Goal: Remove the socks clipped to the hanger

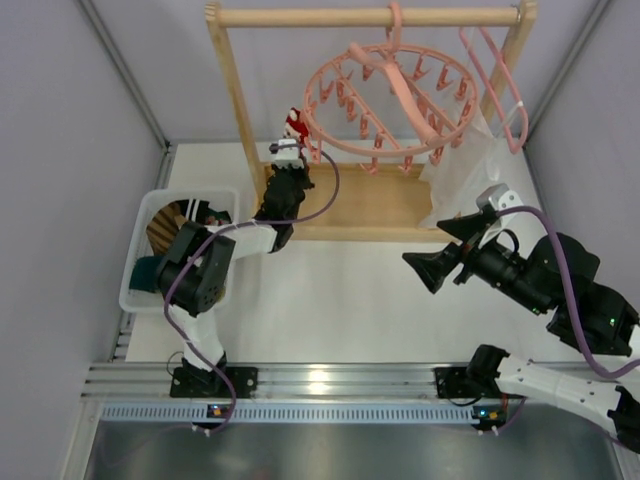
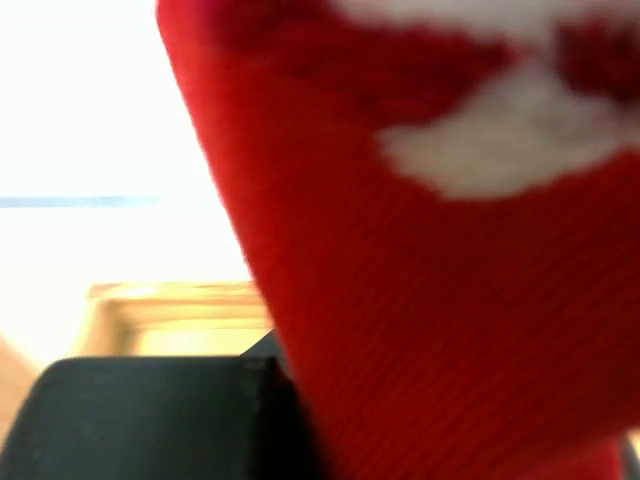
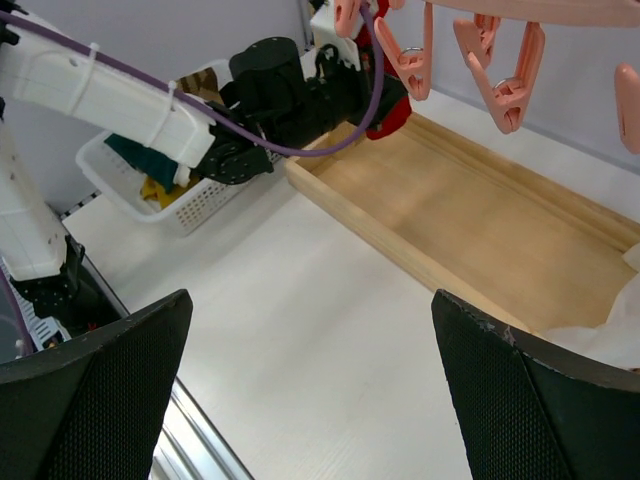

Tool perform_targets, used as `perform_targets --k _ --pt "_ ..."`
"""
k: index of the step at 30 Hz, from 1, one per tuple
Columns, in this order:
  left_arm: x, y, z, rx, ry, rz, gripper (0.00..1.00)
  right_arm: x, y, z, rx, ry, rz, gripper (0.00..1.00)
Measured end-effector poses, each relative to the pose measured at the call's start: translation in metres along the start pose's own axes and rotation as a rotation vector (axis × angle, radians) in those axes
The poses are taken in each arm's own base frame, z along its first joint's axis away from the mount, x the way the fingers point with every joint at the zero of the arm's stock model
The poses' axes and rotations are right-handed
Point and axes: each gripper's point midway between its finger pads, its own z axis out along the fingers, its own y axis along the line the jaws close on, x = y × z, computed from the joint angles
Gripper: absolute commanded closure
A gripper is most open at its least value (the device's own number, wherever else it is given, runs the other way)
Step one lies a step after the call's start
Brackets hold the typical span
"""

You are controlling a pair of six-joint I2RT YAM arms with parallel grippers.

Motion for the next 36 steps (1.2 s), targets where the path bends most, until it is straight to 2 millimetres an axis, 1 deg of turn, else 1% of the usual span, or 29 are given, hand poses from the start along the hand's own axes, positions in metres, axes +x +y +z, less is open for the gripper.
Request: perform_targets --k 5,8,14,17,19,22,24,29,32,36 --pt "-0.043 0.037 -0.033 -0.161 -0.076 -0.075 1.00 -0.004 0.000 -0.007 -0.007 -0.022 0.006 0.01" --pt "-0.063 0.060 -0.049 -0.232 -0.109 -0.143 1.00 -0.008 0.000 -0.012 -0.010 -0.040 0.009 0.01" --pt "-0.094 0.117 -0.069 -0.350 -0.152 -0.244 1.00 -0.014 -0.001 -0.016 -0.007 -0.052 0.011 0.01" --pt "-0.107 0.133 -0.077 -0.382 -0.172 -0.266 1.00 -0.017 -0.003 -0.017 0.004 -0.061 0.014 0.01" --pt "-0.114 0.138 -0.083 -0.389 -0.179 -0.276 1.00 -0.017 -0.005 -0.017 0.018 -0.059 0.017 0.00" --pt "-0.123 0.137 -0.091 -0.365 -0.184 -0.291 1.00 -0.017 -0.009 -0.014 0.044 -0.054 0.019 0.01" --pt "-0.126 0.133 -0.095 -0.334 -0.182 -0.300 1.00 -0.014 -0.011 -0.010 0.061 -0.042 0.023 0.00" --pt "-0.127 0.111 -0.099 -0.230 -0.160 -0.321 1.00 -0.015 -0.018 -0.002 0.114 -0.022 0.032 0.01" --pt "-0.125 0.082 -0.101 -0.155 -0.140 -0.320 1.00 -0.023 -0.024 0.000 0.161 -0.030 0.045 0.01" --pt "-0.118 0.033 -0.110 -0.041 -0.106 -0.319 1.00 -0.039 -0.031 0.004 0.220 -0.053 0.065 0.01"
